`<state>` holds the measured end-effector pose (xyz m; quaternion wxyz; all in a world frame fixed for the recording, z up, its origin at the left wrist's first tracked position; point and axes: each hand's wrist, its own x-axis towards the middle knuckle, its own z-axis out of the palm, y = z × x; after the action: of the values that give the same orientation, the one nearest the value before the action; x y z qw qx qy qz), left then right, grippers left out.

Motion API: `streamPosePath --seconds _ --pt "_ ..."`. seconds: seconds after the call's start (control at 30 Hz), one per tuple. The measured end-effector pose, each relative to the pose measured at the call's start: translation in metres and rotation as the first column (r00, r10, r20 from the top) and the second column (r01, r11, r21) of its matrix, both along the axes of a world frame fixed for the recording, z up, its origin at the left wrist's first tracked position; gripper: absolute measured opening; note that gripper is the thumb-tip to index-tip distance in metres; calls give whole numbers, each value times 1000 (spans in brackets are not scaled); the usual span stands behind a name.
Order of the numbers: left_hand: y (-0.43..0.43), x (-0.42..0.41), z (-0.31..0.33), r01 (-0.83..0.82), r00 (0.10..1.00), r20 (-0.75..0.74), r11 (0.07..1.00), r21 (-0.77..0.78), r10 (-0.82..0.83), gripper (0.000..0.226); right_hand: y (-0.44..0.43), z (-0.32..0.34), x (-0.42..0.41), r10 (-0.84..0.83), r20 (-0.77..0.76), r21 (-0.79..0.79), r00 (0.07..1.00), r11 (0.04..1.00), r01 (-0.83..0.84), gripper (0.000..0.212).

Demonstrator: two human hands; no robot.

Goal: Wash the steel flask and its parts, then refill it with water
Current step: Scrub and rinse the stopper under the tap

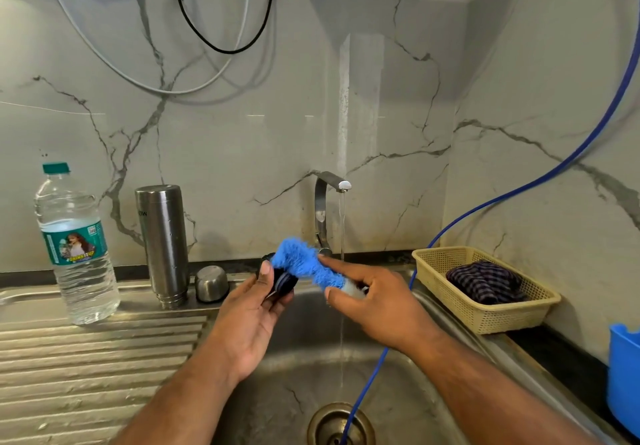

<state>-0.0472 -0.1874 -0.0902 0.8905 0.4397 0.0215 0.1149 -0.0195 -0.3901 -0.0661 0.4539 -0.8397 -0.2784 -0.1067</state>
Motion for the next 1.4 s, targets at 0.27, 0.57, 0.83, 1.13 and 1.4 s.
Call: streamPosePath --seconds 0.27,0.57,0.83,1.13,1.4 --pt "-2 -4 2 44 998 -30 996 -81 -47 39 0 0 0 -69 18 -6 997 998 69 46" --pt "-4 -6 4 100 995 -12 995 -14 -100 41 4 -4 -1 3 -37 -10 999 1000 -3 47" --pt "-4 -3 5 22 999 49 999 -27 -20 55 7 1 -8 122 -139 78 983 991 -112 45" --pt "2 -1 1 -31 999 -7 996 85 32 52 6 4 -11 79 -159 98 984 993 -64 47" --pt "-4 -3 3 57 998 22 998 -3 -57 42 8 7 -13 77 -157 98 985 993 -62 46"
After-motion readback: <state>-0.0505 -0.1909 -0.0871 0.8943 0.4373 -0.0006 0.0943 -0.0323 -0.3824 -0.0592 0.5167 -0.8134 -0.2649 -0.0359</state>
